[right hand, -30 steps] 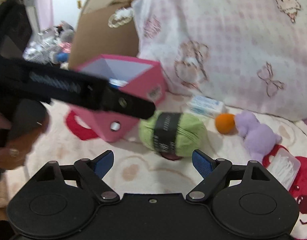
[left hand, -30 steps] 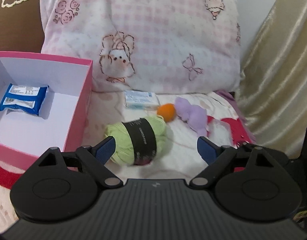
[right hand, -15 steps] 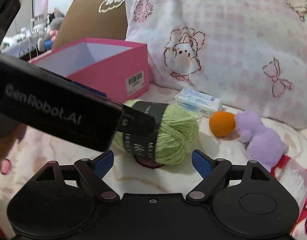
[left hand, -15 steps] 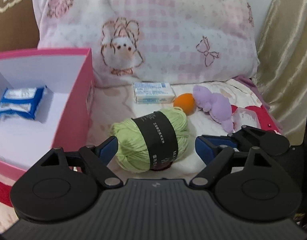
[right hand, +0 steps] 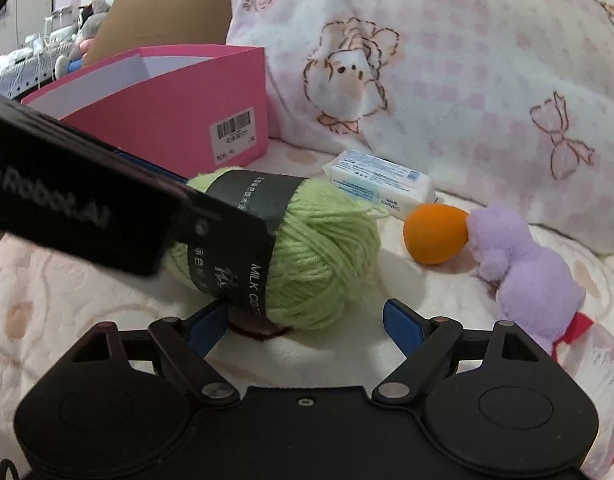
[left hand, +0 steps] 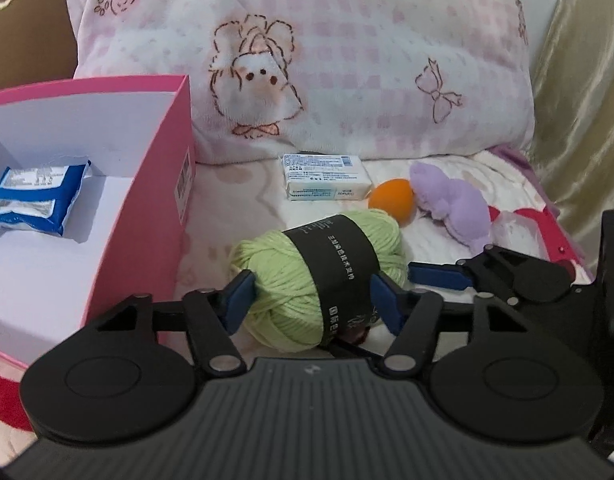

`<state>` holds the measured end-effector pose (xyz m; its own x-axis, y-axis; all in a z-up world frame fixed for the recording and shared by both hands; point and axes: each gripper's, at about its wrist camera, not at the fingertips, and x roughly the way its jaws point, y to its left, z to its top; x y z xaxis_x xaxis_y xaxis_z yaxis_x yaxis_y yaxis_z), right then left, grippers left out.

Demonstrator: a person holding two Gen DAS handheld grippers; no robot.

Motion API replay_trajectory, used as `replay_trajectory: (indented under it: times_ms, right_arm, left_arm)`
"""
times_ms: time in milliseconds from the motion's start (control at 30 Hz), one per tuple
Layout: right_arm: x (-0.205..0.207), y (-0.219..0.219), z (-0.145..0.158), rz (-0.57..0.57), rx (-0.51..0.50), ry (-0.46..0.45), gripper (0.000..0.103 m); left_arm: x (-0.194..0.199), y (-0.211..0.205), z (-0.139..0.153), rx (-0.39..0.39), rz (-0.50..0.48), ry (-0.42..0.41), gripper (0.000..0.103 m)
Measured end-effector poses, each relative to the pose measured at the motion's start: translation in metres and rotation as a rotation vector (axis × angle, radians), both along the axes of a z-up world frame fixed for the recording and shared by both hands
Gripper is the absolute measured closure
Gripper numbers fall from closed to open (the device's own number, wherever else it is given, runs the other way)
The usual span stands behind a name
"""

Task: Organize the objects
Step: 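Move the right tool to the green yarn ball and close on it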

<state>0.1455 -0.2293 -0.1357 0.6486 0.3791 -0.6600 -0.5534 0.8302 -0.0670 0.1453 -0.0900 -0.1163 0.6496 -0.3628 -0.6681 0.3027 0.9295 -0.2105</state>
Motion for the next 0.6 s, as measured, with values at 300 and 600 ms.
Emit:
replay_trajectory:
  times_ms: [300,600]
  right_arm:
    - [-0.022,0.02,0.014,0.03,0.01,-0.022,0.027]
    - [-0.051,0.006,0.03,-0.031,0.021,0.009,0.027]
  left_arm:
    - [-0.004,0.01,-0.006,-0.118,-0.01,0.034,0.05]
    - [-0.021,0.016,-0.004,-0.237,-0.063,0.139,0.05]
